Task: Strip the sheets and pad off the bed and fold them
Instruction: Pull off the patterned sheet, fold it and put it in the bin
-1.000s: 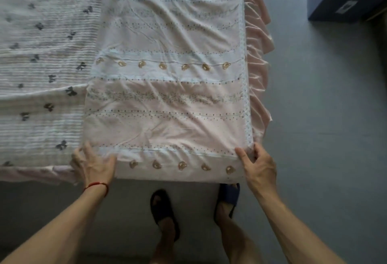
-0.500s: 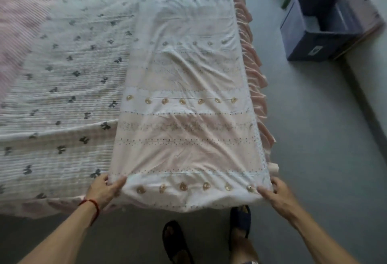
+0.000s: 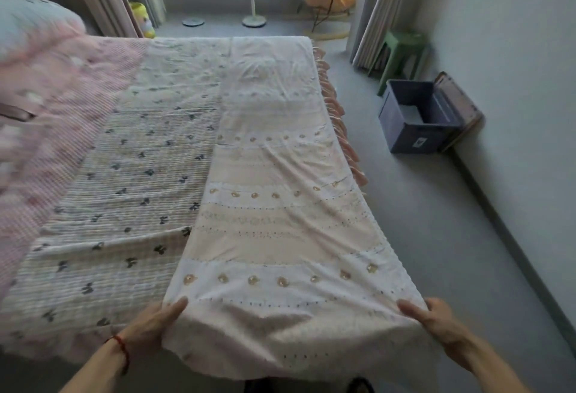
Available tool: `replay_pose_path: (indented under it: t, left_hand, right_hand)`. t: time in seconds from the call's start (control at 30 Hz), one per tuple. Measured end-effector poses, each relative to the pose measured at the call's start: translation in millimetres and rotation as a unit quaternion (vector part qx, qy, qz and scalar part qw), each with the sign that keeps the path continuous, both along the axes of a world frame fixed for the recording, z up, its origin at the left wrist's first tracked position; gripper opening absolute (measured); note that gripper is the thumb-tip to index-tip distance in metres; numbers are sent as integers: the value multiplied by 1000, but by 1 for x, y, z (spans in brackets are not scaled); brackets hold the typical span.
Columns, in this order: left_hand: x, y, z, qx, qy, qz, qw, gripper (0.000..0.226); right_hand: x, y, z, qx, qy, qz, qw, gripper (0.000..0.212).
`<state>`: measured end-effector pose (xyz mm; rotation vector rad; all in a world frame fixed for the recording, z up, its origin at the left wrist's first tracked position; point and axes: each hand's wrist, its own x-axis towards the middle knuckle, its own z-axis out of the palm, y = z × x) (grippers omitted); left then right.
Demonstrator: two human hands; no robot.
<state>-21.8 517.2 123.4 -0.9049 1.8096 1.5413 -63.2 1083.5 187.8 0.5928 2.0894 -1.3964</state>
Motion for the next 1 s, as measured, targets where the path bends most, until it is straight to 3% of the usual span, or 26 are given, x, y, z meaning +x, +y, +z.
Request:
replay_pose_path:
  t: [0.03,0.1,0.17,0.23,0.3,0.43,0.53,0.63,0.83,1.0]
  left_hand:
    - [4,-1,7,-41,21,-7,999,59]
    - [15,0,14,-78,9,-23,997,62]
    - [37,5,12,-33,-25,-45,998,62]
    - [62,23,25,-17,-43,-69,997,41]
    - [78,37,28,-50,-22,-26,998,32]
    - [98,55,32,-183,22,74,980,35]
    - [102,70,32,-242,50,77,966,32]
    - [103,78,38,-220,49,104,969,25]
    - [104,71,41,-305,73,34,949,33]
    - [129,74,32,-295,12,-8,955,30]
  right_hand:
    - [1,5,1,1,11,-26,1000,64]
    - [5,11,4,-33,22,-71,997,47]
    - [15,14,6,-83,-17,-68,994,26]
    - [30,24,4,-104,-68,-19,992,25]
    - [42,34,-1,-94,-82,23,992,26]
    - [62,48,-19,-131,-54,-24,990,22]
    - [65,47,-33,-97,-5,-70,993,18]
    - [62,48,-40,-60,14,-77,995,17]
    - [53,40,-39,17,119,-146,982,18]
    - [64,54,-48,53,81,-105,990,14]
